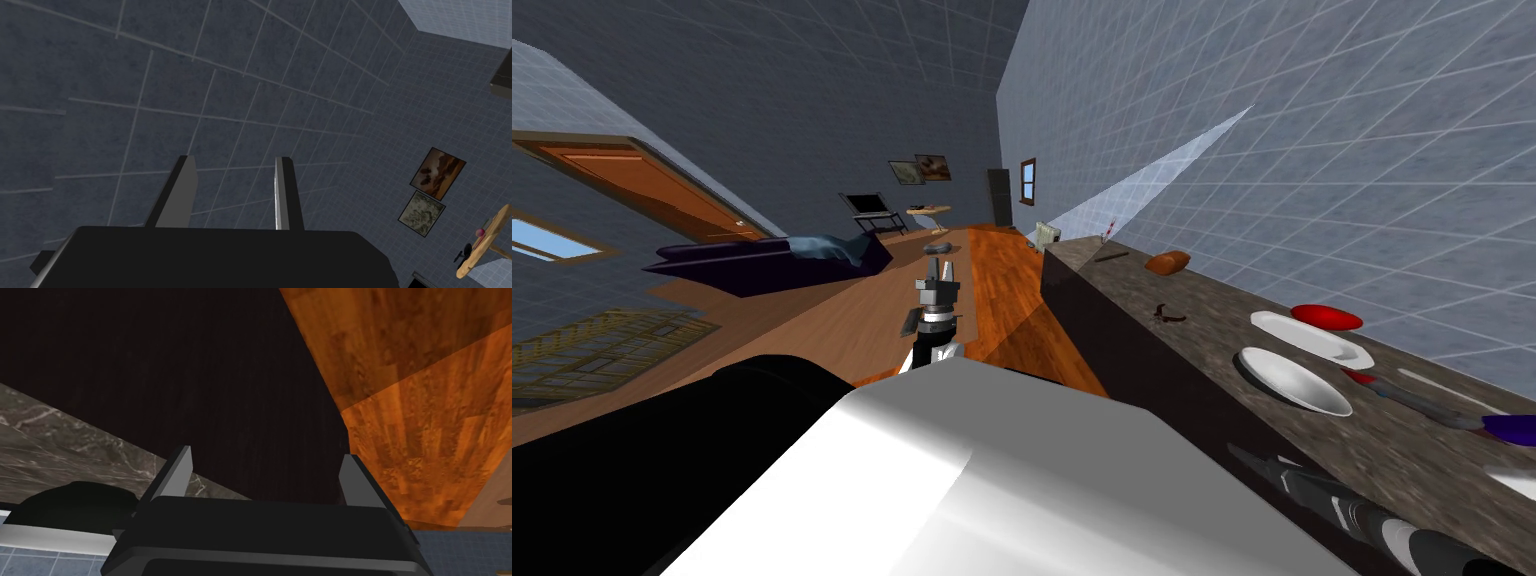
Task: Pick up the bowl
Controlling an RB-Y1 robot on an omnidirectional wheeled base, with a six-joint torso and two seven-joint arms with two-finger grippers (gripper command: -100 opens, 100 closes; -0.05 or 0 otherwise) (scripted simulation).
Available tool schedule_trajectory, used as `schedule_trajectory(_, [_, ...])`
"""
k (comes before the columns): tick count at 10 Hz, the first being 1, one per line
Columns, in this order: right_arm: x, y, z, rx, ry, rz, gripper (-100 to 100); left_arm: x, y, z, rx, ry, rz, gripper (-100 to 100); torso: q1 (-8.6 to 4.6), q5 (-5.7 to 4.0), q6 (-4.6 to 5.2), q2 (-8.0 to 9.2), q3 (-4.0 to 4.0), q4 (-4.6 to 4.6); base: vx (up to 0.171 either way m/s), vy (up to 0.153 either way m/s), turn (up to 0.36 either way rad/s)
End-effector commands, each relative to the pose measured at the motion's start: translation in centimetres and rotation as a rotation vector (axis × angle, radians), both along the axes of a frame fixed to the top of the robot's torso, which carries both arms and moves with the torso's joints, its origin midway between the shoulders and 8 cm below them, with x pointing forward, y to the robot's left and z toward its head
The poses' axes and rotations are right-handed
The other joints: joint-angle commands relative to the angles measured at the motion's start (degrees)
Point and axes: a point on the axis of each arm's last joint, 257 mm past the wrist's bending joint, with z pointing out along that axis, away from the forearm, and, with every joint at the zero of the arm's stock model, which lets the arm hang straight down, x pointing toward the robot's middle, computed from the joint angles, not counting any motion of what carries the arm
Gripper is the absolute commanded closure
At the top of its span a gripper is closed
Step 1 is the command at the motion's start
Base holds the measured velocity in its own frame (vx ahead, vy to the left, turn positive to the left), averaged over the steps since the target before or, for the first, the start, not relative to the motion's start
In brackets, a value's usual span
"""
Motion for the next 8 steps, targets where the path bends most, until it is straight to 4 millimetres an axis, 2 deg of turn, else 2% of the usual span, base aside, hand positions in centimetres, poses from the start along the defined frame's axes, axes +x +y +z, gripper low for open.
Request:
schedule_trajectory(1, [0.3, -1.7, 1.1, -0.060, 0.026, 0.040, -100, 0.0, 0.0, 0.0, 0.000, 0.000, 0.000, 0, 0.00, 0.00, 0.00, 0.00, 0.00, 0.00, 0.053, -0.005, 0.046])
schedule_trajectory(2, [0.6, -1.9, 1.4, -0.068, 0.030, 0.051, -100, 0.0, 0.0, 0.0, 0.000, 0.000, 0.000, 0, -0.04, -0.01, -0.01, 0.01, 0.01, 0.01, 0.048, -0.008, 0.028])
schedule_trajectory(3, [1.0, -3.3, 2.4, -0.113, 0.047, 0.080, -100, 0.0, 0.0, 0.0, 0.000, 0.000, 0.000, 0, -0.04, -0.01, 0.00, 0.04, 0.03, 0.01, 0.066, -0.006, 0.037])
schedule_trajectory(4, [1.3, -3.4, 2.6, -0.120, 0.050, 0.089, -100, 0.0, 0.0, 0.0, 0.000, 0.000, 0.000, 0, -0.05, -0.02, -0.01, 0.00, 0.00, 0.00, 0.057, -0.007, 0.027])
schedule_trajectory(5, [1.7, -4.5, 3.5, -0.158, 0.065, 0.115, -100, 0.0, 0.0, 0.0, 0.000, 0.000, 0.000, 0, -0.05, -0.02, 0.00, 0.02, 0.01, 0.01, 0.056, -0.008, 0.042])
schedule_trajectory(6, [2.1, -4.7, 3.8, -0.167, 0.068, 0.126, -100, 0.0, 0.0, 0.0, 0.000, 0.000, 0.000, 0, -0.04, -0.01, -0.02, 0.01, 0.01, 0.00, 0.047, -0.007, 0.025])
schedule_trajectory(8, [3.4, -6.4, 5.7, -0.236, 0.095, 0.185, -100, 0.0, 0.0, 0.0, 0.000, 0.000, 0.000, 0, -0.08, -0.02, -0.01, 0.05, 0.03, 0.01, 0.051, -0.026, 0.038])
